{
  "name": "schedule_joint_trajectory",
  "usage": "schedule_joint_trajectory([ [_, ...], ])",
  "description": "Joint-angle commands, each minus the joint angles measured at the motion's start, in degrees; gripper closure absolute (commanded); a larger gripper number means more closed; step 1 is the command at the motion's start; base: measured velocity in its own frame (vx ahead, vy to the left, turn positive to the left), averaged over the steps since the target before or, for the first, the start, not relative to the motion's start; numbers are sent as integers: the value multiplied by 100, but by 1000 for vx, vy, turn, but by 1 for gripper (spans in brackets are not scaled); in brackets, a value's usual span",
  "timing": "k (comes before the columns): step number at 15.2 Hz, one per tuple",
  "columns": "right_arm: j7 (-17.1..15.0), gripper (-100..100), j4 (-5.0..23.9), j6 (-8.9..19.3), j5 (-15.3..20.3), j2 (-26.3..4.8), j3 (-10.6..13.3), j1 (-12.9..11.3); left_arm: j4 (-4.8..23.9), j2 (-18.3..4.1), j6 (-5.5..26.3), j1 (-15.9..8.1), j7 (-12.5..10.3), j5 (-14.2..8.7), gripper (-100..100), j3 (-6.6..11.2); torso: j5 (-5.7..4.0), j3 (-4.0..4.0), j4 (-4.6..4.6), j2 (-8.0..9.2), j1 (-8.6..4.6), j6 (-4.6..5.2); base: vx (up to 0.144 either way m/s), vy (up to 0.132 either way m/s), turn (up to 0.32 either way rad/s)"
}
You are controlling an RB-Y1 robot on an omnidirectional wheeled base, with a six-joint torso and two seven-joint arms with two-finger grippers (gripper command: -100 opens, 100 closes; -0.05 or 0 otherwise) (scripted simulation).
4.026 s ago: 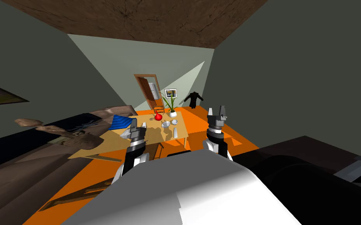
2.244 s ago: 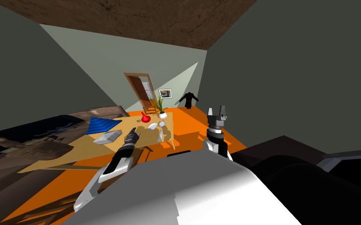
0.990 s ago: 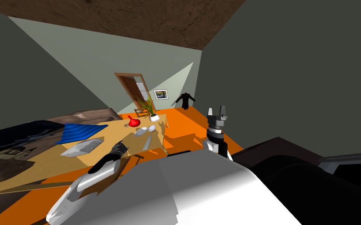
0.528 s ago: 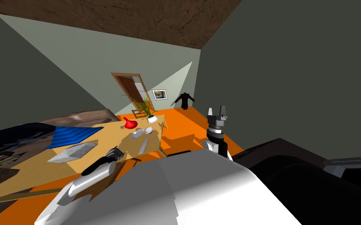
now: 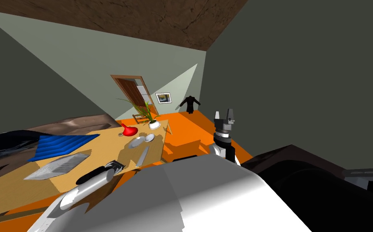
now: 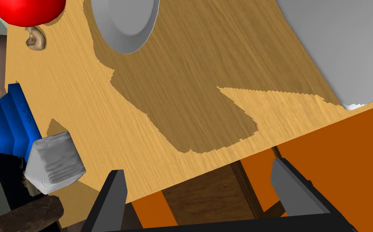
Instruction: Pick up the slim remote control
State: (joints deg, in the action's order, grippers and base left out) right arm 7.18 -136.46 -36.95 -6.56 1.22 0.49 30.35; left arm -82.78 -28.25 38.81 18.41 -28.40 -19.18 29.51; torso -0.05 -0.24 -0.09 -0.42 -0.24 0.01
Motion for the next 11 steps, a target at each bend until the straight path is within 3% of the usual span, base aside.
schedule_joint_trajectory([
  [1, 0, 0, 0, 0, 0, 0, 0, 0, 129, -3, 258, -5, -94, -86, -100, 91, 0, 0, 0, 0, 0, 0, 121, -53, -25],
  [2, 0, 0, 0, 0, 0, 0, 0, 0, 341, -26, 398, -54, -206, -205, -100, 208, -1, -2, -1, -3, 1, -1, 158, -38, -33],
  [4, 0, 0, 0, 0, 0, 0, 0, 1, 341, -26, 549, -54, -206, -205, -100, 208, 1, -10, -4, -18, 8, 0, 138, -27, -14],
  [5, 0, 0, 0, 0, 0, 0, 0, 0, 548, -43, 742, -100, -316, -321, -100, 320, 1, -7, -3, -11, 11, -1, 112, -33, -25],
  [7, 0, 0, 0, 0, 0, 0, 0, 0, 548, -43, 831, -100, -316, -321, -100, 320, 1, -4, -2, -6, 9, -1, 100, -31, -15],
  [8, 0, 0, 0, 0, 0, 0, 0, 0, 750, -55, 991, -144, -421, -432, -100, 428, 1, 0, 0, 1, 11, -1, 97, -4, -22],
  [11, 0, 0, 0, 0, 0, -1, 0, 1, 945, -62, 1343, -185, -521, -538, -100, 530, 3, -8, -3, -14, 18, 0, 152, -13, -30],
])
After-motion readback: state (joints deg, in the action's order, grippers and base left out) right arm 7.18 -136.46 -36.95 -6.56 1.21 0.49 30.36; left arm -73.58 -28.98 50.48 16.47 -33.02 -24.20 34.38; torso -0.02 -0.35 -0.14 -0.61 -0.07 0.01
